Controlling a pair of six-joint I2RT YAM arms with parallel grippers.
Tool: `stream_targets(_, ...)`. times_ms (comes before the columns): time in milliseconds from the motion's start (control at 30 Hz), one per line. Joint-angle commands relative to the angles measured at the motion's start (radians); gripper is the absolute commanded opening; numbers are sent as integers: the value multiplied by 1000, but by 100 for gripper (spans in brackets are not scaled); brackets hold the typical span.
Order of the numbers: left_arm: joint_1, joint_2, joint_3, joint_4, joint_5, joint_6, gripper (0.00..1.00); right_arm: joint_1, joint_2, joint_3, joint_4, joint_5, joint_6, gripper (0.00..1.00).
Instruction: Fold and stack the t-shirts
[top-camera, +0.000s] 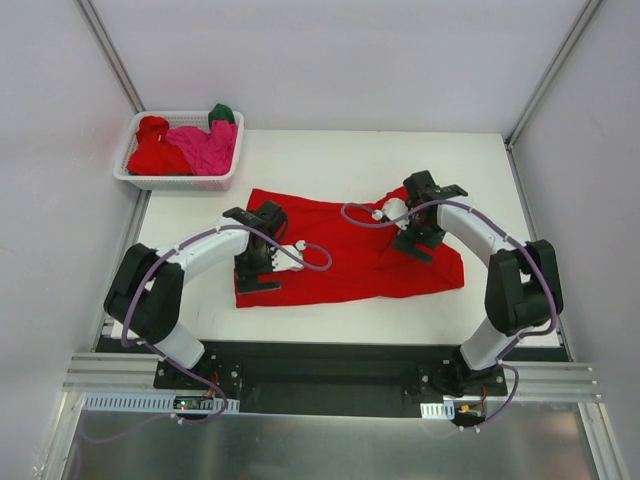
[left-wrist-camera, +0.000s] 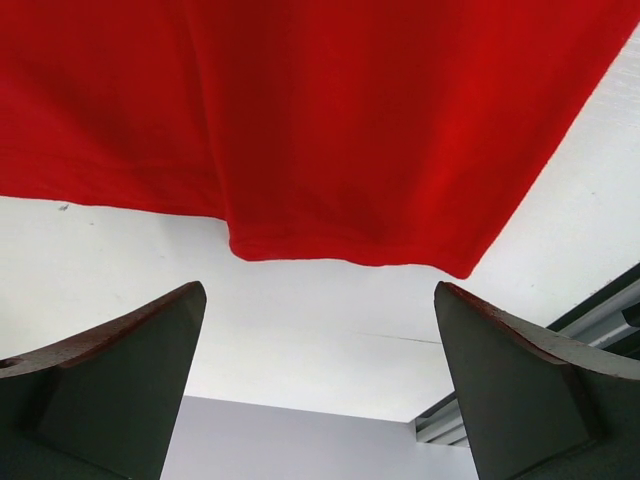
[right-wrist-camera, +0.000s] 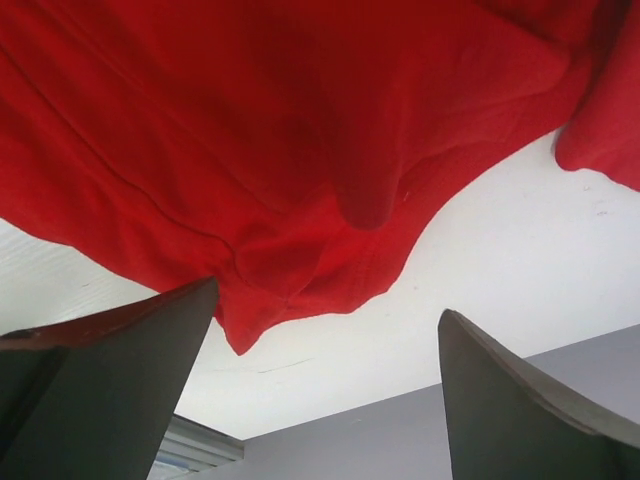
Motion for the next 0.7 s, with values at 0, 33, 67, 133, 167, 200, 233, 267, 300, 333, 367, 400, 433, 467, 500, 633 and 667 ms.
stream_targets(0, -2, 24, 4, -6, -25, -23, 99, 35, 1, -7, 37, -75, 62, 96)
stream_targets(33, -2, 26, 4, -6, -25, -26, 99, 40, 2, -11, 36, -92, 68, 96)
stream_targets(67, -2, 27, 4, -8, -26, -28, 99, 54, 1, -13, 34, -121, 72, 96)
stream_targets(133, -5, 29, 1, -8, -31, -28, 99, 66, -2, -11, 28, -150, 88, 96)
stream_targets(167, -5, 29, 0, -6, -34, -26, 99, 68, -1, -8, 25, -209, 94, 96)
stream_targets(200, -5, 32, 0, -8, -36, -28, 99, 71, -1, 4, 18, -222, 101, 96)
stream_targets(233, -6, 32, 0, -8, -39, -30, 99, 71, 2, 15, 13, -239, 124, 96)
stream_targets(267, -6, 32, 0, -6, -40, -33, 99, 72, 5, 19, 5, -268, 129, 96)
stream_targets(300, -7, 32, 0, -6, -40, -34, 99, 72, 9, 25, -4, -273, 134, 96)
stream_targets(333, -8, 30, 0, -8, -43, -34, 99, 74, 15, 25, -4, -267, 150, 97)
stream_targets(367, -8, 30, -2, -8, -45, -36, 99, 75, 18, 27, -7, -257, 154, 99)
stream_targets(400, -8, 30, -3, -6, -45, -37, 99, 75, 19, 24, -10, -256, 155, 99)
stream_targets(433, -8, 30, -3, -6, -45, -42, 99, 75, 21, 13, -12, -256, 154, 97)
stream_targets(467, -8, 30, -5, -6, -45, -43, 99, 75, 21, 7, -9, -257, 155, 97)
stream_targets(500, -8, 33, -8, -8, -45, -46, 99, 75, 22, 4, -7, -257, 158, 97)
stream_targets(633, -14, 33, -12, -8, -46, -57, 99, 75, 29, -7, -4, -215, 200, 93)
stream_targets(667, -16, 32, -17, -8, -48, -56, 99, 77, 15, -19, 5, -186, 210, 92)
